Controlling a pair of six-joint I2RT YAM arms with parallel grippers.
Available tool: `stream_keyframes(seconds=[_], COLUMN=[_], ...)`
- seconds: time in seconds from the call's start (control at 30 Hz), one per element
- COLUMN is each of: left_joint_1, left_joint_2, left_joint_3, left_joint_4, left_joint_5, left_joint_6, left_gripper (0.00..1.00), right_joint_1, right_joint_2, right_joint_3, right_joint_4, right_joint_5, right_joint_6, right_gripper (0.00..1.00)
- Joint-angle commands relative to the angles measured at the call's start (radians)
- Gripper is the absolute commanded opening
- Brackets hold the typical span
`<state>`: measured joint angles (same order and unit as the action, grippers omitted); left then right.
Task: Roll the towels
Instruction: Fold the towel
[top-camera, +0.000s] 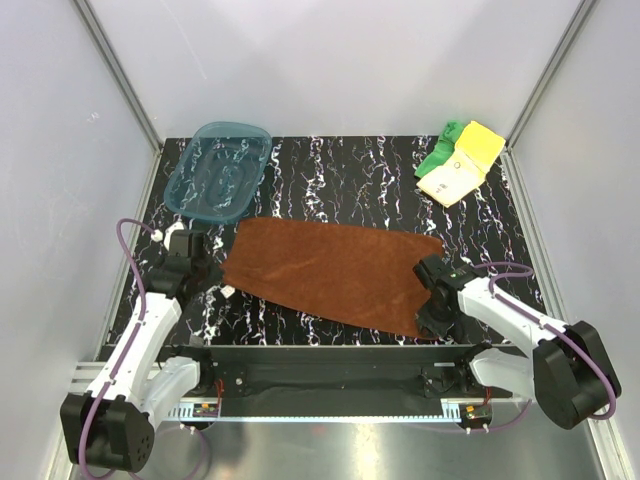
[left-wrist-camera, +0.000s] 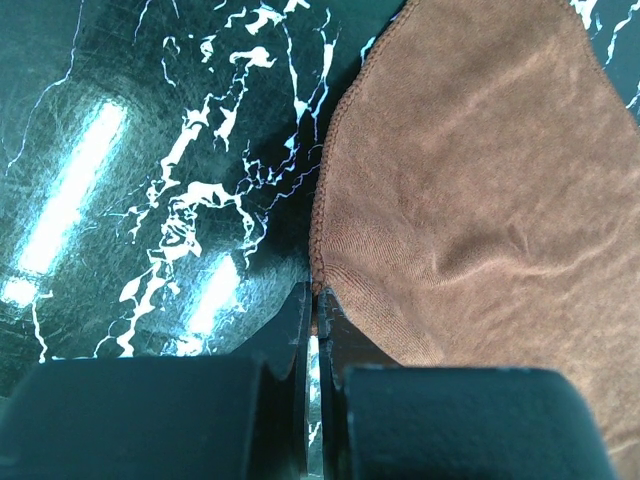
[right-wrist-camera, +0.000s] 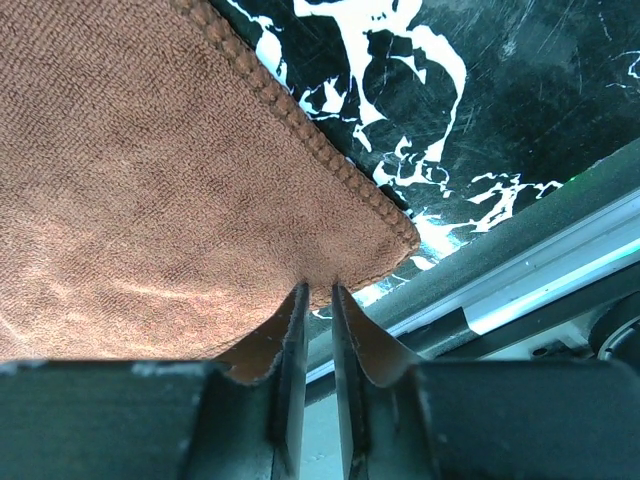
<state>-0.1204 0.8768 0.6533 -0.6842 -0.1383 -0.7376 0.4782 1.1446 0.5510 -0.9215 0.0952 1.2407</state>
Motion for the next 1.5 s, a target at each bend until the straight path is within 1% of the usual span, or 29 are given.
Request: stream_keyframes(seconds=[0.0, 0.03, 0.17, 0.2, 0.3, 0.43, 0.77, 0.8, 0.9, 0.97, 1.1, 1.13, 1.17, 1.2, 1.47], left_joint_1=[0.005, 0.005, 0.005, 0.005, 0.005, 0.005, 0.005, 0.005, 0.005, 0.005, 0.004, 0.004, 0.004, 0.004, 0.004], left_joint_2=[-0.013, -0.013, -0.018, -0.018, -0.021, -0.022, -0.018, -0.018, -0.019, -0.018, -0.015, -0.015, -0.015, -0.013, -0.012], left_joint_3=[-0.004, -0.004, -0.004, -0.004, -0.006, -0.006, -0.007, -0.007, -0.006, -0.006, -0.007, -0.007, -0.009, -0.009, -0.006], left_joint_4=[0.041, 0.041, 0.043, 0.043, 0.045, 0.048, 0.058, 0.057, 0.058, 0.057, 0.060, 0.061, 0.061, 0.063, 0.057], left_joint_5=[0.008, 0.008, 0.011, 0.011, 0.014, 0.020, 0.035, 0.037, 0.037, 0.039, 0.045, 0.046, 0.048, 0.048, 0.042], left_joint_6=[0.014, 0.015, 0.015, 0.017, 0.017, 0.018, 0.023, 0.023, 0.023, 0.024, 0.024, 0.024, 0.024, 0.024, 0.027], left_gripper=[0.00, 0.00, 0.00, 0.00, 0.00, 0.00, 0.00, 0.00, 0.00, 0.00, 0.00, 0.00, 0.00, 0.00, 0.00], right_joint_1=[0.014, 0.013, 0.020, 0.023, 0.023, 0.025, 0.052, 0.056, 0.060, 0.060, 0.062, 0.062, 0.060, 0.062, 0.063], right_joint_2=[-0.013, -0.011, -0.026, -0.034, -0.043, 0.010, 0.056, 0.079, 0.099, 0.104, 0.116, 0.116, 0.118, 0.121, 0.066], right_joint_3=[0.018, 0.020, 0.012, 0.007, 0.003, 0.018, 0.044, 0.049, 0.066, 0.072, 0.081, 0.079, 0.081, 0.082, 0.066], right_joint_4=[-0.019, -0.017, -0.023, -0.022, -0.017, -0.016, -0.031, -0.034, -0.042, -0.042, -0.043, -0.045, -0.043, -0.043, -0.042], right_joint_5=[0.046, 0.043, 0.003, 0.003, 0.008, 0.017, 0.040, 0.044, 0.073, 0.093, 0.106, 0.107, 0.112, 0.113, 0.123], right_joint_6=[0.028, 0.025, 0.011, 0.016, 0.029, 0.036, 0.069, 0.072, 0.068, 0.063, 0.059, 0.055, 0.055, 0.055, 0.026], right_gripper=[0.23, 0.25, 0.42, 0.44, 0.45, 0.44, 0.39, 0.36, 0.32, 0.26, 0.17, 0.14, 0.06, 0.01, 0.00])
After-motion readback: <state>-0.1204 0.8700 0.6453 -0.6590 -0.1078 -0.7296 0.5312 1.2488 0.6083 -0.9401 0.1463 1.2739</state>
